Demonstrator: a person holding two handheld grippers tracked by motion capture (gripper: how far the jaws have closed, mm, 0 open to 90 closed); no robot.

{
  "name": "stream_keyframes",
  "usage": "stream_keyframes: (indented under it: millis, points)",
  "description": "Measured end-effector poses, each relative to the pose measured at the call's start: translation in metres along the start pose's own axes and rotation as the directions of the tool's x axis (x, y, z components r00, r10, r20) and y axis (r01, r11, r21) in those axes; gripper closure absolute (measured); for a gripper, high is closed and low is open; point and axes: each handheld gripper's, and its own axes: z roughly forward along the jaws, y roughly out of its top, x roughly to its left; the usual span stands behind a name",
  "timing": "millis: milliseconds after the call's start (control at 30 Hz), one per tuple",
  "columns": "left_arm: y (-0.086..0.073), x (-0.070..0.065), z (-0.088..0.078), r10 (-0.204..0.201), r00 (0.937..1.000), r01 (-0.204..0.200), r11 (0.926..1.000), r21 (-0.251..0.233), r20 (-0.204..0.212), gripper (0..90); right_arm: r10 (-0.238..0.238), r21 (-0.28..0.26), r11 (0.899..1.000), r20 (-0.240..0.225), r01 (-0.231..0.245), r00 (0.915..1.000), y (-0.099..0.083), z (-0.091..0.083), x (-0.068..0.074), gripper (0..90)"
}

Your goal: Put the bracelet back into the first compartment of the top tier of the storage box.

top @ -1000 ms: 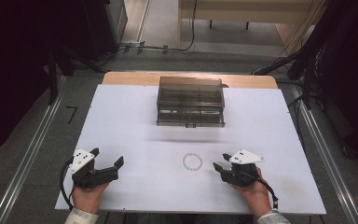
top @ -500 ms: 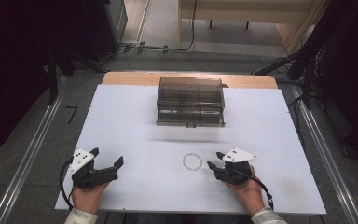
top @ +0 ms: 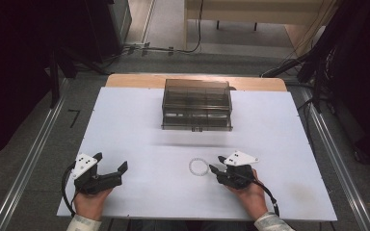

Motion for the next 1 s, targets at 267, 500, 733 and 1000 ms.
stream_keyframes:
  millis: [267,500,733,1000]
  points:
    - [0.000,0.000,0.000,-0.001,1.0000,0.001,1.0000,-0.001,0.000,2.8,0.007,0.009,1.000,-0.008,-0.007,0.9999,0.004,0.009,0.004,52.0]
    - [0.000,0.001,-0.001,-0.002,1.0000,0.002,1.0000,-0.002,0.002,2.8,0.010,0.033,0.999,-0.009,-0.010,0.9999,0.007,0.020,0.007,53.5]
    - [0.000,0.001,-0.001,-0.004,1.0000,0.004,1.0000,-0.001,0.001,2.8,0.014,0.065,0.998,-0.001,-0.014,0.9999,0.006,0.024,0.008,57.5]
    - [0.000,0.000,0.000,-0.003,1.0000,0.003,1.0000,0.001,0.003,3.1,0.031,0.068,0.997,-0.001,-0.031,0.9995,0.006,0.025,0.008,58.3]
